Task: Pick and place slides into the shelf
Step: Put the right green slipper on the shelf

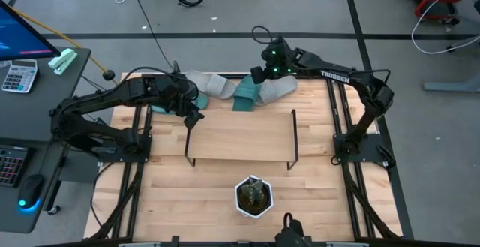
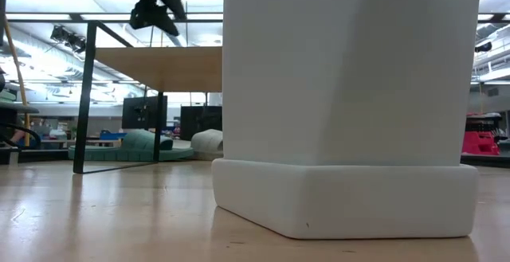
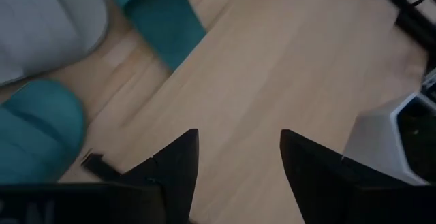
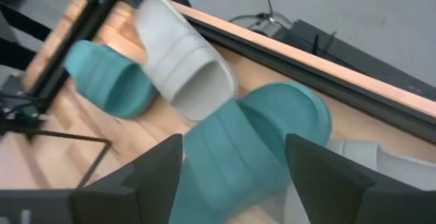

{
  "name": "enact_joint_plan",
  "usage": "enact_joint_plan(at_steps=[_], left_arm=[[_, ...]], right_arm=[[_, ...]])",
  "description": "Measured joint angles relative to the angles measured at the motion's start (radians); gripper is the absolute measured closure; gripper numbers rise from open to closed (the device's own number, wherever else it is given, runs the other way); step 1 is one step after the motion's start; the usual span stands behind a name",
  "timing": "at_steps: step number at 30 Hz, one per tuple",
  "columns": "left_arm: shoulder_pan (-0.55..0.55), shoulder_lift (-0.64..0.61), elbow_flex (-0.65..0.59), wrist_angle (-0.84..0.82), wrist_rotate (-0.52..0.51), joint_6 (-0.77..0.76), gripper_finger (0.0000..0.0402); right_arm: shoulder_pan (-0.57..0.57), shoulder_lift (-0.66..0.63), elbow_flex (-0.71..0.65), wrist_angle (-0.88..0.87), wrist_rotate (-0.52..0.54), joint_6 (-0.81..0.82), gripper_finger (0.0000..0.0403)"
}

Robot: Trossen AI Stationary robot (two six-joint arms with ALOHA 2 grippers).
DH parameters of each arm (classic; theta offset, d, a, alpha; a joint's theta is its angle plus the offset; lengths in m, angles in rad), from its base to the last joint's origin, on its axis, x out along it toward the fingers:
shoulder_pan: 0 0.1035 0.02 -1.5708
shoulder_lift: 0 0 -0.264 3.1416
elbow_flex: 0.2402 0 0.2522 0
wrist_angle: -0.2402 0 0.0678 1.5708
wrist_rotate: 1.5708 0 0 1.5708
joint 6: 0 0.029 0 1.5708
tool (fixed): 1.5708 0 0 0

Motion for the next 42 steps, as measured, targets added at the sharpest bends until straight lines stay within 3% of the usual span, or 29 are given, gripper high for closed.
enact_joint_plan(at_steps=[9,22,42], left_arm=[[0.001,-0.055,0.000,-0.034,-0.044,0.011,0.0195],[0.001,-0.104,0.000,-0.086,-0.078,-0.020,0.0200],[0.001,-0.105,0.000,-0.092,-0.078,-0.041,0.0199]], right_arm=[[-0.043,0.059,0.000,-0.019,0.044,0.031,0.0130],[-0.048,0.116,0.000,-0.021,-0.040,0.127,0.0130],[-0.054,0.151,0.000,-0.018,-0.018,0.160,0.0125]])
